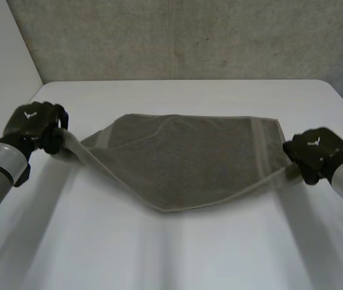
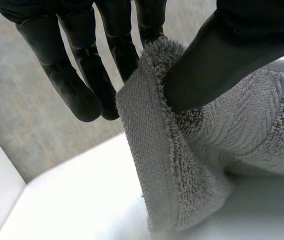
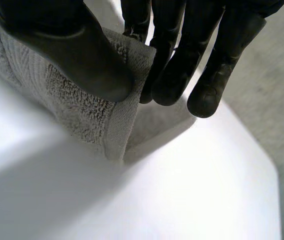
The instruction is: Fold the towel.
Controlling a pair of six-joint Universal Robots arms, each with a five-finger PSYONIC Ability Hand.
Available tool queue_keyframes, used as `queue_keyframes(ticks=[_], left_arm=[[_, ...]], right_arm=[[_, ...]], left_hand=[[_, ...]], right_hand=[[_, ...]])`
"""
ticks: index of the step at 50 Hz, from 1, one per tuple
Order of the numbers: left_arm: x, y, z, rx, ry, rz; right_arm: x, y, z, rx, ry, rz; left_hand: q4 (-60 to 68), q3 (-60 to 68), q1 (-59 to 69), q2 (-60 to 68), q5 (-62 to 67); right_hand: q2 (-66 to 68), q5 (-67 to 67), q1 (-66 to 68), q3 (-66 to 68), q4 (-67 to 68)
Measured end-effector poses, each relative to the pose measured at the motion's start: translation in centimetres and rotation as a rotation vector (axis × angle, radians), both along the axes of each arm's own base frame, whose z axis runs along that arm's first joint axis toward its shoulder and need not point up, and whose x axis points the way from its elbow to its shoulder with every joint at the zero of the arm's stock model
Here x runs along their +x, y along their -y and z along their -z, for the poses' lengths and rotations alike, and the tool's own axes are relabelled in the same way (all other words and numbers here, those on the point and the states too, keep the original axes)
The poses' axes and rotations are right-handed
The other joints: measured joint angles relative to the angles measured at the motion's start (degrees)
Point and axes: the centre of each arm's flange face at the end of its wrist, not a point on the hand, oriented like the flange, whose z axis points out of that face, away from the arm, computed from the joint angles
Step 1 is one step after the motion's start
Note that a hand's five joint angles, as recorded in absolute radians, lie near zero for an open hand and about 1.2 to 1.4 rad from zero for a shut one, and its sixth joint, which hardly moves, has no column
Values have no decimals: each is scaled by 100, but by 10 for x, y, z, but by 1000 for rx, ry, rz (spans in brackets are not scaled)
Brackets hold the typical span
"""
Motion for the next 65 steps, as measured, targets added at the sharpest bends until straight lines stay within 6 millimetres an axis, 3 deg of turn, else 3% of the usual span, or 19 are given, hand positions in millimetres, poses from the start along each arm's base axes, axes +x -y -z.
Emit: queue_keyframes(ticks=[6, 12, 22, 24, 28, 30, 34, 44, 47, 51, 54, 58, 59, 61, 65], left_arm=[[0, -4, 13, 53, 87, 14], [1, -9, 2, 41, 143, 19], [4, -16, -105, -215, 13, -12], [4, -21, -138, -279, -71, -9], [4, -21, -165, -301, -158, -2], [4, -17, -165, -277, -174, -2], [0, 2, -145, -169, -178, -5], [-23, 57, -43, 105, 65, -52], [-29, 72, -27, 99, 163, -83], [-35, 87, -29, 47, 216, -109], [-41, 102, -56, -62, 196, -130], [-46, 114, -120, -260, 21, -149], [-46, 114, -142, -319, -64, -147], [-43, 112, -186, -429, -252, -127], [-35, 104, -233, -534, -492, -64]], right_arm=[[-3, -2, 7, 52, -35, 16], [-3, -2, -13, -5, -20, 23], [-4, -11, -128, -335, 130, 51], [-5, -19, -154, -358, 177, 51], [-3, -22, -165, -293, 197, 45], [-1, -17, -160, -236, 187, 40], [5, 0, -137, -124, 138, 27], [39, 40, -60, 31, -79, -7], [51, 55, -46, 28, -109, -5], [63, 72, -43, -13, -109, 2], [74, 93, -62, -134, -63, 23], [88, 114, -112, -397, 83, 73], [90, 117, -132, -490, 146, 93], [89, 115, -173, -655, 268, 121], [83, 99, -218, -811, 389, 127]], left_hand=[[0, 0, 0, 0, 0], [0, 0, 0, 0, 0], [0, 1, 0, 0, 1], [0, 2, 0, 0, 0], [0, 3, 0, 0, 0], [0, 5, 0, 0, 0], [0, 5, 0, 0, 1], [0, 8, 4, 27, 1], [0, 9, 22, 27, 0], [0, 11, 22, 27, 1], [0, 12, 22, 27, 2], [0, 12, 23, 27, 2], [0, 13, 23, 27, 1], [0, 13, 23, 27, 1], [0, 13, 24, 27, 2]], right_hand=[[0, 0, 0, 0, 0], [0, 0, 0, 0, 0], [0, 0, 0, 0, 0], [0, 0, 0, 0, 0], [0, 0, 0, 0, 0], [0, 0, 8, 0, 0], [0, 0, 13, 0, 0], [0, 0, 14, 0, 0], [0, 0, 14, 0, 0], [0, 0, 14, 0, 0], [0, 0, 15, 0, 0], [0, 0, 15, 0, 0], [0, 0, 15, 0, 0], [0, 0, 15, 0, 0], [0, 0, 15, 0, 0]])
